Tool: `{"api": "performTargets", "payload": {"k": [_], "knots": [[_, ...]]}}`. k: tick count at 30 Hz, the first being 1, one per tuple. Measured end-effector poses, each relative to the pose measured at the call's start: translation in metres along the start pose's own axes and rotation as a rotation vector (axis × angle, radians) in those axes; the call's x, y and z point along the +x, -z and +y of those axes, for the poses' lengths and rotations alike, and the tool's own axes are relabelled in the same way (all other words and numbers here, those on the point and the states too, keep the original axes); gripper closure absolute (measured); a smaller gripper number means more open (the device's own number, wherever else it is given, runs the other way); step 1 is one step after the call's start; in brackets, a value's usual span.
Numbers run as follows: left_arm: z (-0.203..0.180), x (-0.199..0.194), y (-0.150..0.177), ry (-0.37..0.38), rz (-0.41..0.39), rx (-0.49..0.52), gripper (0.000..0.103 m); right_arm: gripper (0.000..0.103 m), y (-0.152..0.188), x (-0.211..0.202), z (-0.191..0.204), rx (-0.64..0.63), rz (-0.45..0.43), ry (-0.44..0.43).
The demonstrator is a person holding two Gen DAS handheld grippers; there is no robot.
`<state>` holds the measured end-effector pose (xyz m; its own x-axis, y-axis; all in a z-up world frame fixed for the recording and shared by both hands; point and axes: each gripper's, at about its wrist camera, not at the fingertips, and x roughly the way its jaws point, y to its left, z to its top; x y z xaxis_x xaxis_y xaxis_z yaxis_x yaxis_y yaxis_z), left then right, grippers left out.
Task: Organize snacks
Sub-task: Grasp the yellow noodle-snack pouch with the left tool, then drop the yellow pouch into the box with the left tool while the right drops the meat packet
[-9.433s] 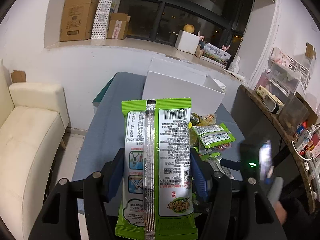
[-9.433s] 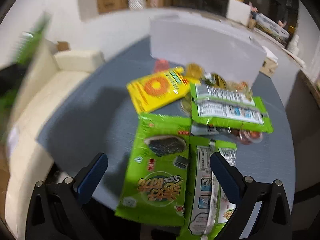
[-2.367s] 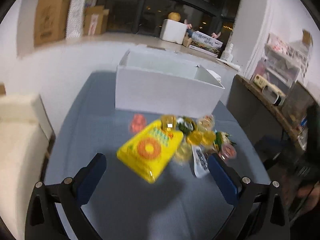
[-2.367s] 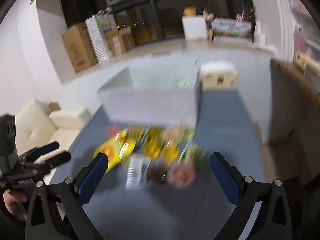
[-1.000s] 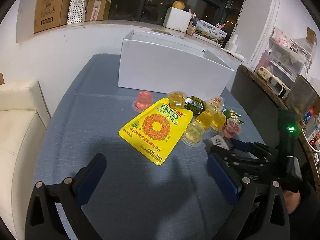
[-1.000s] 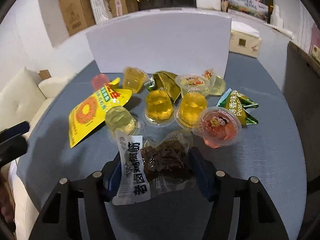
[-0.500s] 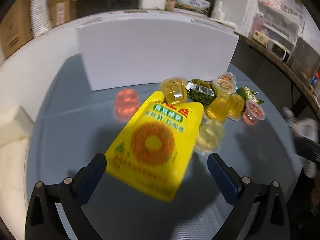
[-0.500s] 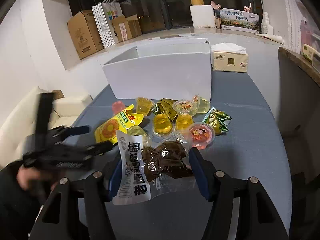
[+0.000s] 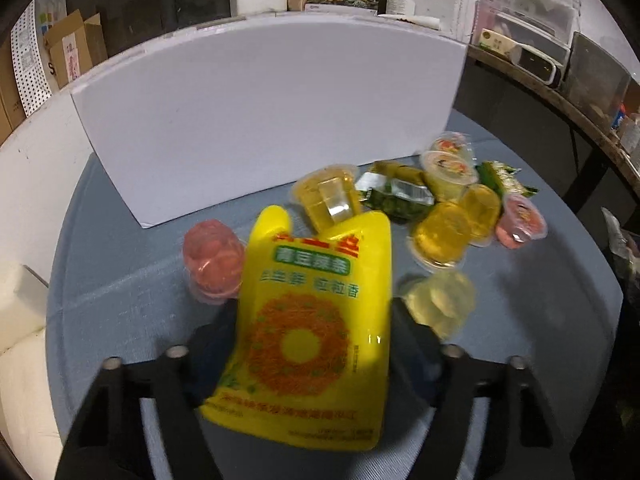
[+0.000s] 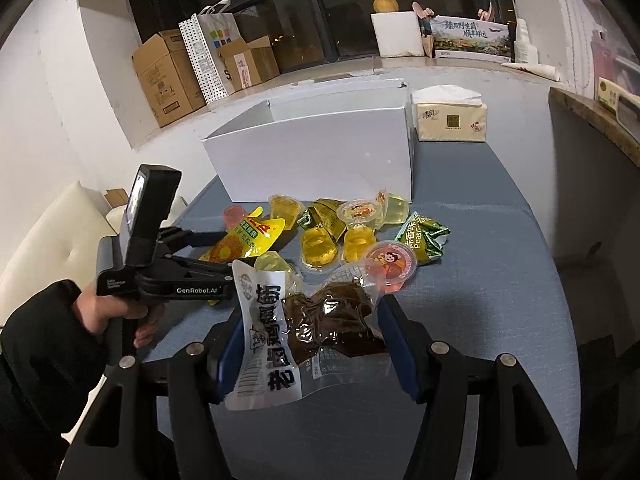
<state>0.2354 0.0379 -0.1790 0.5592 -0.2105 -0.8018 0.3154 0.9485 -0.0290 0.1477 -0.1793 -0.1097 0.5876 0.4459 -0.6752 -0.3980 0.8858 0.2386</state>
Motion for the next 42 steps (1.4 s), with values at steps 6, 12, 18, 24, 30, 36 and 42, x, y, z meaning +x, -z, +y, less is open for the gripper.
{"api": "performTargets", "payload": {"k": [6, 12, 18, 24, 30, 36, 42], "knots": [[0.000, -0.017, 0.014, 0.034, -0.020, -0.029, 0.043, 0.036, 0.001, 0.002, 0.001, 0.004, 0.004, -0.009], [0.003, -0.059, 0.024, 0.036, -0.120, -0.076, 0.044, 0.036, -0.004, 0.001, 0.003, 0.007, -0.009, -0.021], [0.008, -0.100, 0.004, 0.006, -0.207, -0.136, 0.043, 0.036, -0.035, 0.003, 0.003, 0.000, -0.048, -0.035], [0.024, -0.121, -0.051, -0.028, -0.304, -0.158, 0.044, 0.036, -0.100, 0.000, 0.006, -0.041, -0.142, -0.033], [0.046, -0.113, -0.121, -0.066, -0.348, -0.191, 0.043, 0.036, -0.174, 0.031, -0.005, 0.026, -0.154, -0.067], [0.075, -0.071, -0.170, -0.064, -0.289, -0.257, 0.028, 0.027, -0.222, 0.083, -0.029, 0.118, -0.118, -0.064], [0.088, -0.041, -0.177, -0.073, -0.186, -0.251, 0.000, 0.009, -0.232, 0.105, -0.061, 0.227, -0.058, -0.001]]}}
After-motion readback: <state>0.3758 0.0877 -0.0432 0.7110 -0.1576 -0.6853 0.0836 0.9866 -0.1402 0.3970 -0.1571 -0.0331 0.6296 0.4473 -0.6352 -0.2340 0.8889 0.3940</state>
